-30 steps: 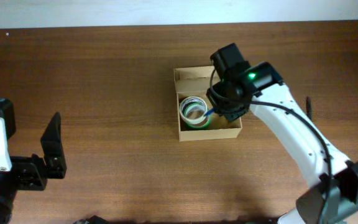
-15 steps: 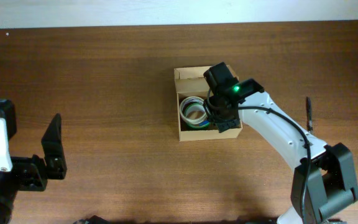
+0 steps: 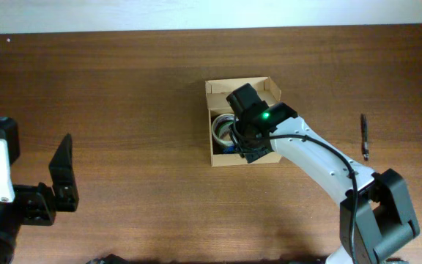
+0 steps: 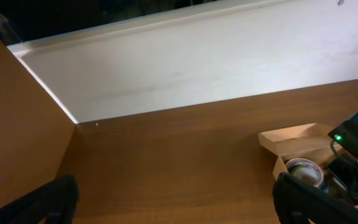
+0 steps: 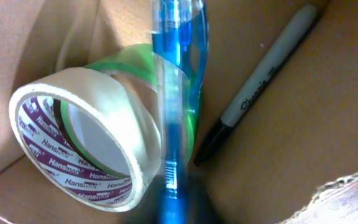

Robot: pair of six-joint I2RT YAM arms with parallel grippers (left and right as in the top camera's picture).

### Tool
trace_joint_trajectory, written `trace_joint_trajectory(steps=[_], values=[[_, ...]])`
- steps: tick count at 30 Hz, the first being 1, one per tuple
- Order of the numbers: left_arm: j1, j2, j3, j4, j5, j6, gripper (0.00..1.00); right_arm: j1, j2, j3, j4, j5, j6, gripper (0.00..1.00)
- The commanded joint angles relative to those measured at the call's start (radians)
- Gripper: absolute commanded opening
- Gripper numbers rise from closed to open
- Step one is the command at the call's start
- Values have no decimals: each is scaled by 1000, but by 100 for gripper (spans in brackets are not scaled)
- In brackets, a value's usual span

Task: Pack container
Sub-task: 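Lower the blue pen into the box and open the right gripper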

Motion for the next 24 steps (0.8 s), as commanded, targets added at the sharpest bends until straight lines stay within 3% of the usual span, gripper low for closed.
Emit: trace_joint_trajectory(steps=[1,3,13,24], values=[[0,-3,-3,-5,4,-6,99,8,4,-10,6,39,7,87],[0,-3,-3,-5,4,-6,99,8,4,-10,13,50,7,100],[0,-3,-3,-6,4,-6,99,6,4,-10,90,72,3,99],[0,-3,-3,-5,4,-6,99,6,4,-10,41,204,-13,99]])
